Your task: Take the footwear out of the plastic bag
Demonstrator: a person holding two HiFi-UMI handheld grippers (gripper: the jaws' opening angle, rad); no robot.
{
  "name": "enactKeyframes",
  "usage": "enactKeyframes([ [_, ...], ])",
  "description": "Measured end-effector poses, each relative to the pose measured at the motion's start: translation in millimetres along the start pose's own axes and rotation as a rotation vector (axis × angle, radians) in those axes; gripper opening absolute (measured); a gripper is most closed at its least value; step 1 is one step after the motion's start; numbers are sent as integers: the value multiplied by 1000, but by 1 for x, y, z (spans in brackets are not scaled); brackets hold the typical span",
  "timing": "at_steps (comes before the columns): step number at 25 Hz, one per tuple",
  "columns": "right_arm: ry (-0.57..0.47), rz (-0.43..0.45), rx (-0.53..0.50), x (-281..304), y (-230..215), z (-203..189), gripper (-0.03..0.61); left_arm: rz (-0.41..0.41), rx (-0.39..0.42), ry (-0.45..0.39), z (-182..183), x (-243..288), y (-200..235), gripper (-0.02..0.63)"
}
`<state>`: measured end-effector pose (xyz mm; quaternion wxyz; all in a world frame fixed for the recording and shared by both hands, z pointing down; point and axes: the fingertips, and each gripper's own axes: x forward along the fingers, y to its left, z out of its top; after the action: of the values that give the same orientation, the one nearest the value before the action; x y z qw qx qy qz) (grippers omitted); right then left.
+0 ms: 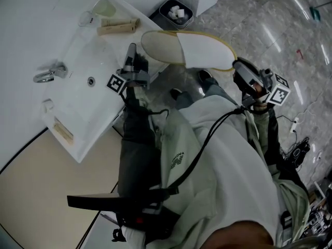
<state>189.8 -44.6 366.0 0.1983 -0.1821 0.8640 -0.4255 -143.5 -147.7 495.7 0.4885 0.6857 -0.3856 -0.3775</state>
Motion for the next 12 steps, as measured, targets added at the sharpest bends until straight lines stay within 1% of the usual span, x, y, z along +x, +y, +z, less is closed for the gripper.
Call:
enactKeyframes([
  [3,-15,-11,-9,-16,5,9,48,19,40,43,6,-1,3,6],
  [5,-40,-15,-25,-27,10,19,48,44,81,95,6,1,8,6],
  [7,-73,-28,-53,-36,16,32,48,81,137,179,-1,6,15,6],
  [9,-113,-27,-67,-41,20,45,48,138,194,278,-13,8,26,6],
  [10,-134,-16,-64,-40,22,49,48,166,212,328,-21,8,31,6],
  [12,-177,15,-44,-33,20,53,48,200,218,412,-38,9,40,6],
])
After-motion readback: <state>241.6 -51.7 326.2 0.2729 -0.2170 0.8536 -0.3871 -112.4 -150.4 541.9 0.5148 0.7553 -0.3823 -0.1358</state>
